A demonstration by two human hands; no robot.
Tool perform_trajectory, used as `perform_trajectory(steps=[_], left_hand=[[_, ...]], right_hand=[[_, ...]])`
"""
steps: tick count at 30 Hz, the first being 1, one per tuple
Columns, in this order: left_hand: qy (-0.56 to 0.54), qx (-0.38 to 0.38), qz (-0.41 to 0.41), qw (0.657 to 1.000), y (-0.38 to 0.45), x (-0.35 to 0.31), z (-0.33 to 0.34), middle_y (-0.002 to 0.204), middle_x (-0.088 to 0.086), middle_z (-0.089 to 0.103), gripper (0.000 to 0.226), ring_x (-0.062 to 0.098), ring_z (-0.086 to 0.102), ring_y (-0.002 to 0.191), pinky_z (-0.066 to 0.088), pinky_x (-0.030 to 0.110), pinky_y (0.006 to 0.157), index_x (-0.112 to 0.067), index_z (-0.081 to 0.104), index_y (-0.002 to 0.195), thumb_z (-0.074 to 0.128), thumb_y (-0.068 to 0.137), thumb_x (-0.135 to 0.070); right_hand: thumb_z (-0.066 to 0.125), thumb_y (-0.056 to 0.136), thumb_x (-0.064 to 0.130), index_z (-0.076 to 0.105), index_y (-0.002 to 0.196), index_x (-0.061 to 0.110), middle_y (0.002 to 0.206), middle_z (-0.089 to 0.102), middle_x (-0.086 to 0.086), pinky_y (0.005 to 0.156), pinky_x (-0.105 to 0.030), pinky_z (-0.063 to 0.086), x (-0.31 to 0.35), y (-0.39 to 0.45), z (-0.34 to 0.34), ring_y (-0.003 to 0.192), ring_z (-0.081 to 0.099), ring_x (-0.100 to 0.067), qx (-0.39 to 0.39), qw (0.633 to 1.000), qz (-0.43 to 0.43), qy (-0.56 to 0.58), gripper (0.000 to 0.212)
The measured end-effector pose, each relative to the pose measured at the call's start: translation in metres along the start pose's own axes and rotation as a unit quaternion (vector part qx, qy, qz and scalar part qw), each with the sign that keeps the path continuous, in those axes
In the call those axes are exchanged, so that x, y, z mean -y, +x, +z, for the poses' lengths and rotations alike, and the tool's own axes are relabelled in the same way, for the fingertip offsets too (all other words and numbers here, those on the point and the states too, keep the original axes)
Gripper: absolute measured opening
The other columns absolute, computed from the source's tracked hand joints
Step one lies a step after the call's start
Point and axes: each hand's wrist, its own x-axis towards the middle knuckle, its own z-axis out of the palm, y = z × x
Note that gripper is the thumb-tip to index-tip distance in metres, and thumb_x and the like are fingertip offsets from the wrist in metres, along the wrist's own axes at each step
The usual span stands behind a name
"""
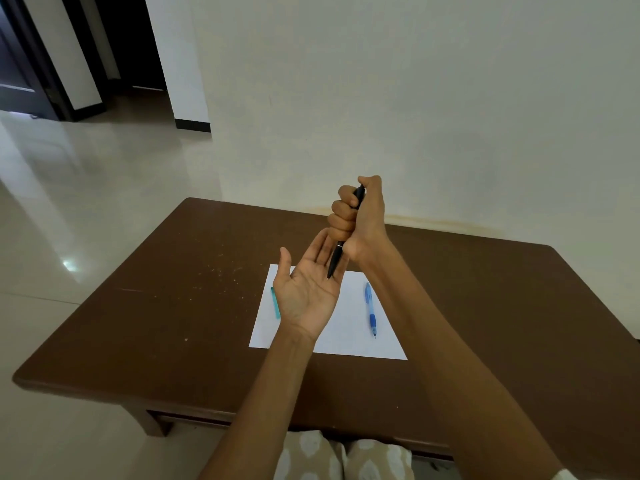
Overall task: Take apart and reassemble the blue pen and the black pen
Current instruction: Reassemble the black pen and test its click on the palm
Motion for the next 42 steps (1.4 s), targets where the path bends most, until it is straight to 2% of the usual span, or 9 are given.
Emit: perform_trajectory(steps=[22,42], left_hand=[[-0.007,-0.011,-0.003,1.000,0.000,0.000,-0.003,0.134,0.013,0.054,0.069,0.028,0.050,0.125,0.045,0.035,0.099,-0.007,0.042,0.136,0.021,0.093,-0.057],[0.008,-0.013,-0.009,1.000,0.000,0.002,-0.006,0.136,0.013,0.053,0.070,0.027,0.049,0.127,0.040,0.035,0.103,-0.007,0.041,0.137,0.022,0.093,-0.057]], right_hand=[[0.032,0.091,0.043,0.025,0.050,0.021,0.036,0.019,0.009,0.035,-0.012,0.011,-0.004,0.008,-0.006,0.030,0.012,-0.006,-0.019,0.999,0.032,0.032,0.046],[0.033,0.093,0.041,0.027,0.051,0.020,0.037,0.021,0.009,0.034,-0.013,0.012,-0.008,0.012,-0.012,0.031,0.014,-0.006,-0.042,0.998,0.047,0.028,0.047]])
